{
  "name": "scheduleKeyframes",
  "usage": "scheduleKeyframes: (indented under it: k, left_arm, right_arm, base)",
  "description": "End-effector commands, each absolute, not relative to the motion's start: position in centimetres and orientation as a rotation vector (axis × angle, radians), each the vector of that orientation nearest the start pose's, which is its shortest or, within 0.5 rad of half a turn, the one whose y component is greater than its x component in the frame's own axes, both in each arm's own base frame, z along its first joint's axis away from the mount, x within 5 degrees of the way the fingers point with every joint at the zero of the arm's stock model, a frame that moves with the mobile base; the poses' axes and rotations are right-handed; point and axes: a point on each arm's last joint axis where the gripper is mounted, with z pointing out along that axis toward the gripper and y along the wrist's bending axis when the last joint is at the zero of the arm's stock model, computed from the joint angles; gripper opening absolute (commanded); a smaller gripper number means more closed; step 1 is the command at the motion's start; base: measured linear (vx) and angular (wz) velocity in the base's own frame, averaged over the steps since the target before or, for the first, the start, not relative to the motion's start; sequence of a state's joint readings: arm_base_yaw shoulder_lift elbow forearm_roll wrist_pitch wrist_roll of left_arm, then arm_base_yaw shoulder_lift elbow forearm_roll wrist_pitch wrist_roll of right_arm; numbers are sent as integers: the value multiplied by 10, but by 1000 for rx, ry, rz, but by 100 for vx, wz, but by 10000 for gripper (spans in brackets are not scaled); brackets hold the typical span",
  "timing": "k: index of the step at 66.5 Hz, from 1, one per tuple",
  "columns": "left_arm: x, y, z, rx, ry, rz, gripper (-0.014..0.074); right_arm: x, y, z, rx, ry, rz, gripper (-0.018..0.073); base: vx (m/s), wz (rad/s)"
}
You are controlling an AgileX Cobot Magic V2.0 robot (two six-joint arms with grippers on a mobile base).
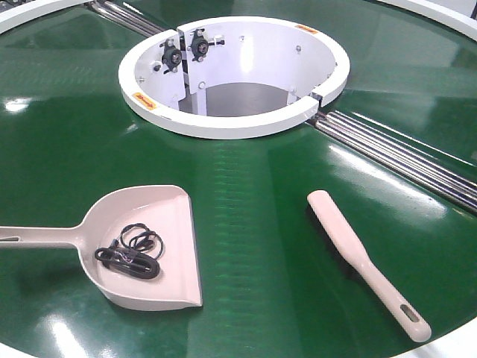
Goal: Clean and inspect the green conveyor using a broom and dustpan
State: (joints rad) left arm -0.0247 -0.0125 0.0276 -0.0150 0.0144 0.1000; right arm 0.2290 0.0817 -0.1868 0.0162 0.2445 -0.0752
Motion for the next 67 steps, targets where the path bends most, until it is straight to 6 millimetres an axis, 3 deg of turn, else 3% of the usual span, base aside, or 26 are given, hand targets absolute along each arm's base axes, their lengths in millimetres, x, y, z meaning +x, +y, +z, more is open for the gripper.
scheduleKeyframes:
  k: [1, 34, 44, 57, 67]
  left_arm:
    - [55, -1, 208, 67, 1426, 44, -8]
    - [55, -1, 208, 67, 1426, 44, -8]
    - [55, -1, 208, 67, 1426, 44, -8]
    - [55, -1, 208, 67, 1426, 44, -8]
    - [55, -1, 208, 67, 1426, 44, -8]
  right_arm:
    - [53, 12, 263, -219, 1527, 132, -9]
    - [53, 12, 263, -218, 1527, 131, -9]
    - [58, 6, 248, -141, 1558, 23, -9]
    - [64, 0, 208, -45, 1484, -43, -9]
    - [55, 0, 208, -54, 1438, -52, -9]
  base:
    - [0, 0]
    - [0, 0]
    - [0, 0]
    - [0, 0]
    - [0, 0]
